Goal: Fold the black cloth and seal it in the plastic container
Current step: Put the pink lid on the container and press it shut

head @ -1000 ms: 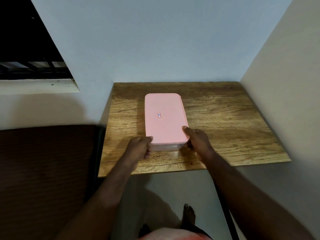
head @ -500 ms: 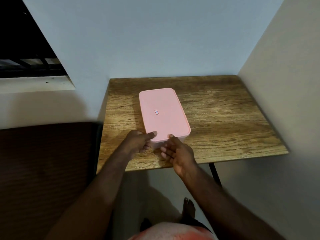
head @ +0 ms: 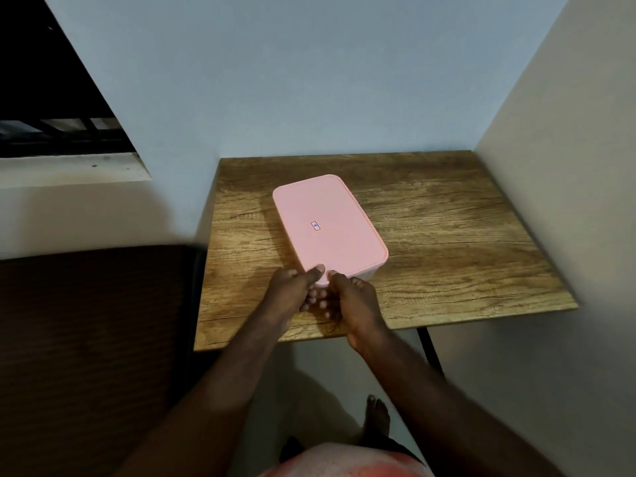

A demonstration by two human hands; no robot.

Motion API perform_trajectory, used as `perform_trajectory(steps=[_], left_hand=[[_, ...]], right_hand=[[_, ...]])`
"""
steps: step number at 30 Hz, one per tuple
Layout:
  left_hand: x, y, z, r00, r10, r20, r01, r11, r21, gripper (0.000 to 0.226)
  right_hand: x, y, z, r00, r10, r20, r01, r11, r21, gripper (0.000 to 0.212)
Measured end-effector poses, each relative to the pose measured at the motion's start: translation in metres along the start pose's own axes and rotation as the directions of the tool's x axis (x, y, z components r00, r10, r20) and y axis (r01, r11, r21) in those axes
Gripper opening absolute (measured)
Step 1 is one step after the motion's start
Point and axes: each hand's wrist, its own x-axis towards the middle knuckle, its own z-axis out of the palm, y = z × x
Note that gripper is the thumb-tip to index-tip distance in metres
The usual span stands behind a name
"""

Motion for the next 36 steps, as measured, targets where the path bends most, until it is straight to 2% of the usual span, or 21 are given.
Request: perform_trajectory(steps=[3, 9, 11, 13, 15, 16, 17, 18, 19, 20, 21, 22, 23, 25, 26, 28, 32, 36], left_hand=[[-0.005, -0.006, 0.009, 0.998, 0.045, -0.035, -0.045, 0.999, -0.006, 0.029], [-0.014, -0.016, 0.029, 0.997, 0.078, 0.03, -0.079, 0.996, 0.042, 0.03], [-0.016, -0.025, 0.028, 0.99, 0.127, 0.069, -0.137, 0.976, 0.168, 0.033], [-0.014, -0.035, 0.02, 0.964, 0.26, 0.062, -0.267, 0.92, 0.287, 0.04], [-0.011, -0.036, 0.007, 0.894, 0.447, 0.008, -0.419, 0.832, 0.363, 0.039], [-0.009, -0.033, 0.0, 0.831, 0.556, -0.026, -0.498, 0.763, 0.412, 0.036], [-0.006, -0.026, -0.008, 0.735, 0.676, -0.051, -0.574, 0.661, 0.484, 0.032], [-0.004, -0.017, -0.015, 0.622, 0.78, -0.064, -0.619, 0.54, 0.571, 0.026], [0.0, -0.007, -0.021, 0.515, 0.855, -0.062, -0.634, 0.429, 0.643, 0.018], [0.007, 0.001, -0.026, 0.439, 0.898, -0.037, -0.634, 0.339, 0.695, 0.012], [0.015, 0.011, -0.028, 0.421, 0.907, -0.007, -0.614, 0.29, 0.734, 0.016], [0.026, 0.02, -0.029, 0.446, 0.895, 0.032, -0.589, 0.266, 0.764, 0.027], [0.036, 0.029, -0.026, 0.508, 0.859, 0.064, -0.544, 0.263, 0.797, 0.042], [0.051, 0.043, -0.015, 0.686, 0.724, 0.073, -0.412, 0.304, 0.859, 0.068], [0.057, 0.046, -0.009, 0.755, 0.653, 0.059, -0.354, 0.331, 0.875, 0.076], [0.066, 0.044, -0.001, 0.833, 0.553, 0.029, -0.268, 0.356, 0.895, 0.087], [0.073, 0.03, 0.005, 0.856, 0.518, -0.001, -0.166, 0.275, 0.947, 0.101], [0.074, 0.028, 0.007, 0.853, 0.521, 0.014, -0.161, 0.238, 0.958, 0.11]], right_hand=[[0.012, -0.008, -0.011, 0.998, 0.021, 0.061, -0.015, 0.995, -0.099, 0.029], [0.044, -0.04, -0.051, 0.978, 0.093, 0.187, -0.04, 0.962, -0.27, 0.022], [0.055, -0.053, -0.064, 0.986, 0.062, 0.155, -0.026, 0.975, -0.223, 0.022], [0.067, -0.064, -0.076, 0.998, 0.016, 0.055, -0.006, 0.984, -0.18, 0.025], [0.077, -0.069, -0.082, 0.993, -0.076, -0.09, 0.053, 0.971, -0.232, 0.032], [0.078, -0.071, -0.083, 0.97, -0.169, -0.173, 0.108, 0.943, -0.314, 0.031], [0.076, -0.071, -0.082, 0.923, -0.299, -0.242, 0.172, 0.883, -0.437, 0.031], [0.074, -0.071, -0.079, 0.86, -0.446, -0.249, 0.243, 0.785, -0.569, 0.033], [0.072, -0.07, -0.075, 0.797, -0.576, -0.184, 0.321, 0.661, -0.679, 0.038], [0.072, -0.071, -0.07, 0.745, -0.662, -0.078, 0.391, 0.528, -0.754, 0.044], [0.075, -0.072, -0.065, 0.723, -0.689, 0.047, 0.439, 0.405, -0.802, 0.05], [0.081, -0.073, -0.061, 0.725, -0.668, 0.167, 0.46, 0.289, -0.839, 0.056], [0.09, -0.076, -0.058, 0.74, -0.62, 0.261, 0.454, 0.174, -0.874, 0.062], [0.106, -0.084, -0.053, 0.786, -0.505, 0.356, 0.417, 0.009, -0.909, 0.072], [0.113, -0.089, -0.051, 0.808, -0.456, 0.373, 0.403, -0.034, -0.915, 0.075], [0.123, -0.096, -0.049, 0.852, -0.36, 0.379, 0.376, -0.082, -0.923, 0.08], [0.13, -0.096, -0.049, 0.876, -0.291, 0.386, 0.362, -0.133, -0.923, 0.087], [0.128, -0.094, -0.052, 0.861, -0.321, 0.394, 0.393, -0.07, -0.917, 0.092]])
